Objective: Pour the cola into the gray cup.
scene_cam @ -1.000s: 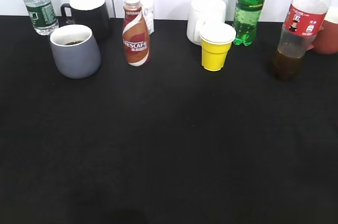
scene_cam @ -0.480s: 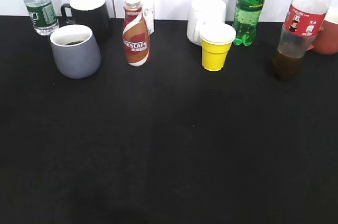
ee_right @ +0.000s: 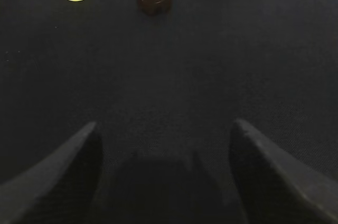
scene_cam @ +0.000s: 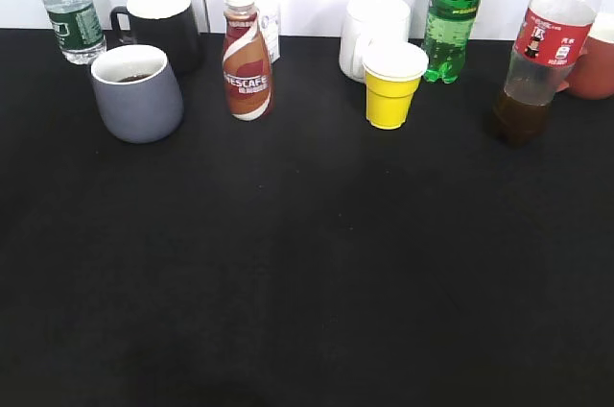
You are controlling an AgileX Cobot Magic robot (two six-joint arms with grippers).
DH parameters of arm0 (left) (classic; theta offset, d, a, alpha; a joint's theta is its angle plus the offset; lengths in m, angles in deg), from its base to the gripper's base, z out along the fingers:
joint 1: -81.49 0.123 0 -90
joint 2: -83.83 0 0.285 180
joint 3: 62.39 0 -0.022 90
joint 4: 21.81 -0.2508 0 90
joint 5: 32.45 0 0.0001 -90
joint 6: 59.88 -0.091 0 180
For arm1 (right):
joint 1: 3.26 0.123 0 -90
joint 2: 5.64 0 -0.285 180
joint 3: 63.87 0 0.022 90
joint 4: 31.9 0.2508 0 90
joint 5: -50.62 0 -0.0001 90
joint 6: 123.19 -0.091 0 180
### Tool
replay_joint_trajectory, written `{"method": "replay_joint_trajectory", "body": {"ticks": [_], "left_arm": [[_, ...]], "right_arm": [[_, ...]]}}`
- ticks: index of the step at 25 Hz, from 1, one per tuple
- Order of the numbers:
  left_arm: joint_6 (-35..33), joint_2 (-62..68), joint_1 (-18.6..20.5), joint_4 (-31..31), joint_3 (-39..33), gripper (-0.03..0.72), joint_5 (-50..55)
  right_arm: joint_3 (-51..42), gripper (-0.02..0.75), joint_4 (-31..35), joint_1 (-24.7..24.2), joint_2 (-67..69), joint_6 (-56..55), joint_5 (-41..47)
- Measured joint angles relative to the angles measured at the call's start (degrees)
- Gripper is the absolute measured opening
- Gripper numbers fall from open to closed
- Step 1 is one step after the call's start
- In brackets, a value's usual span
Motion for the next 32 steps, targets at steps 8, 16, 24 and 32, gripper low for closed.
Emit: {"method": "replay_joint_trajectory", "body": {"ticks": [8,16,24,32], "left_arm": [[0.0,0.0,0.0,-12.8,0.0,-0.007,-10.0],[-1.6,-2.8,0.0,-13.7,0.0,-0.007,22.1],[-13.7,-2.8,0.0,36.1,0.0,-0.007,51.7],[-52.7,-2.8,0.0,67.1,0.0,-0.007,55.4]], "right_arm": [[0.0,0.566,0.0,0.0,0.0,0.0,0.1],[0.0,0.566,0.0,0.0,0.0,0.0,0.1],[0.0,0.566,0.0,0.0,0.0,0.0,0.1],[0.0,0.566,0.0,0.0,0.0,-0.1,0.1]]}}
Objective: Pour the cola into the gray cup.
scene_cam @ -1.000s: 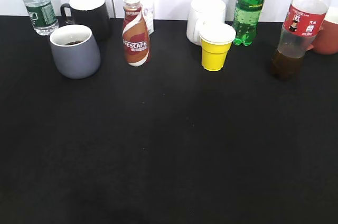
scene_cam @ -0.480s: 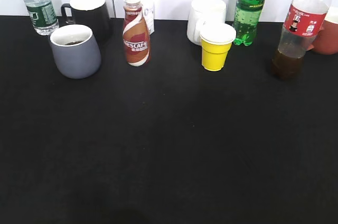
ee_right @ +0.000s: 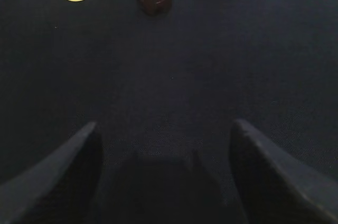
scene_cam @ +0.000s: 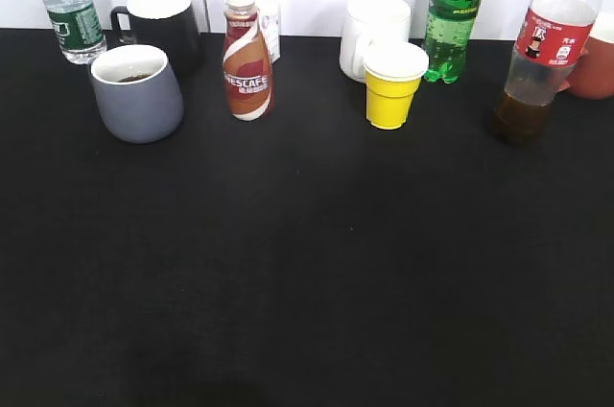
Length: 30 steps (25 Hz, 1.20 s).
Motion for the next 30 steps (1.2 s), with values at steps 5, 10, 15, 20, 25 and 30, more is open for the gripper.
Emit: {"method": "replay_joint_trajectory", "body": {"ticks": [5,10,15,20,25,30], "left_arm": [[-30.6,0.0,0.0,14.5,0.0,0.004,4.9],[-36.5,0.0,0.0,11.3,0.0,0.587,8.4],[-37.0,-6.7,-5.6,2.0,6.4,0.599,15.5],[-37.0,-11.5,-12.6,7.0,17.6,0.589,39.5],[-38.1,-11.6,-12.6,8.1,13.5,0.587,49.8],[-38.6,-11.6,-12.6,9.4,7.6,0.582,49.8]], "right_arm": [[0.0,0.566,0.0,0.0,0.0,0.0,0.0],[0.0,0.566,0.0,0.0,0.0,0.0,0.0],[0.0,0.566,0.0,0.0,0.0,0.0,0.0],[0.0,0.566,0.0,0.0,0.0,0.0,0.0],[0.0,0.566,0.0,0.0,0.0,-0.1,0.0],[0.0,0.566,0.0,0.0,0.0,-0.1,0.0]]}}
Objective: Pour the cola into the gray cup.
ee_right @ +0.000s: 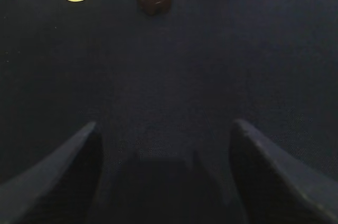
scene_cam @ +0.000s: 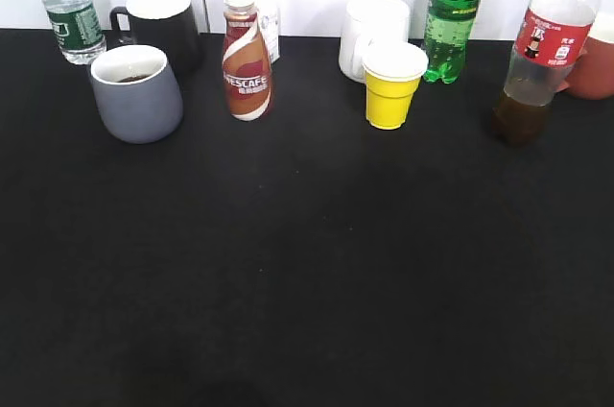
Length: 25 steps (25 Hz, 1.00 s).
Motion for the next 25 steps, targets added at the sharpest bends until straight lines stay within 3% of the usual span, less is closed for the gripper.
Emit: {"method": "replay_joint_trajectory", "body": {"ticks": [10,21,25], "left_arm": [[-0.1,0.0,0.0,0.2,-0.2,0.442,0.0],[-0.2,-0.3,0.0,0.2,-0.2,0.424,0.0],[-0.2,-8.5,-0.4,0.9,-0.2,0.423,0.0]], "right_arm": [[0.0,0.56,0.2,0.0,0.0,0.0,0.0],[0.0,0.559,0.2,0.0,0.0,0.0,0.0],[0.0,0.559,0.4,0.0,0.0,-0.1,0.0]]}}
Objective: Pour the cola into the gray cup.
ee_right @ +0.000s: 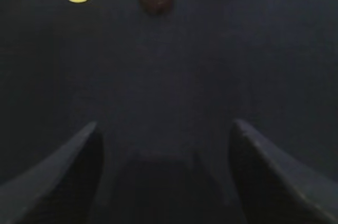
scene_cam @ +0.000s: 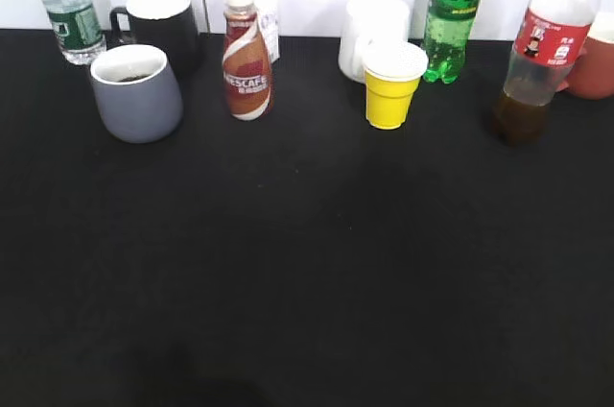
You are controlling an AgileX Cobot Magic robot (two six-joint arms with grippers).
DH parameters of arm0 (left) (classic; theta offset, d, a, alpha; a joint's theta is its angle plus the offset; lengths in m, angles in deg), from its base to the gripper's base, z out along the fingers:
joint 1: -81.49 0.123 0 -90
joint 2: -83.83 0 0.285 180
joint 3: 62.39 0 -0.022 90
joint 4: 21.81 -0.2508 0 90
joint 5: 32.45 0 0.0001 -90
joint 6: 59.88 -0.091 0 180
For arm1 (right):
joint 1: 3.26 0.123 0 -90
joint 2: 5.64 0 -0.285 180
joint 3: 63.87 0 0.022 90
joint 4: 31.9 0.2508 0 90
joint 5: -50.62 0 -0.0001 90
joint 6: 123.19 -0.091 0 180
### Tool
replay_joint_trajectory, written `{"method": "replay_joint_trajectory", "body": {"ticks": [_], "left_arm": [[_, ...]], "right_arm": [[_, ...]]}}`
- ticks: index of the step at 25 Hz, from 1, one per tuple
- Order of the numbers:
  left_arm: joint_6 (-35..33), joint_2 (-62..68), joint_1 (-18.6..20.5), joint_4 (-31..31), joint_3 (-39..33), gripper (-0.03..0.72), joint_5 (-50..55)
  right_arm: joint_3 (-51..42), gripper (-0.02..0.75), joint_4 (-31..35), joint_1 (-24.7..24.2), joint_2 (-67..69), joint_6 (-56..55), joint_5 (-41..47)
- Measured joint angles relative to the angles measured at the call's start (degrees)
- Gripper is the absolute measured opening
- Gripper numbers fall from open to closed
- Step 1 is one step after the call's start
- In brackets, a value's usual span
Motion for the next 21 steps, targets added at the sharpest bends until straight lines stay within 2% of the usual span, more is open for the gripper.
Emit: {"method": "replay_joint_trajectory", "body": {"ticks": [8,16,21], "left_arm": [[0.0,-0.1,0.0,0.1,0.0,0.38,-0.1],[0.0,-0.1,0.0,0.1,0.0,0.237,-0.1],[0.0,-0.1,0.0,0.1,0.0,0.232,-0.1]], "right_arm": [[0.0,0.557,0.0,0.0,0.0,0.0,0.0],[0.0,0.556,0.3,0.0,0.0,0.0,0.0],[0.0,0.556,0.3,0.0,0.0,0.0,0.0]]}}
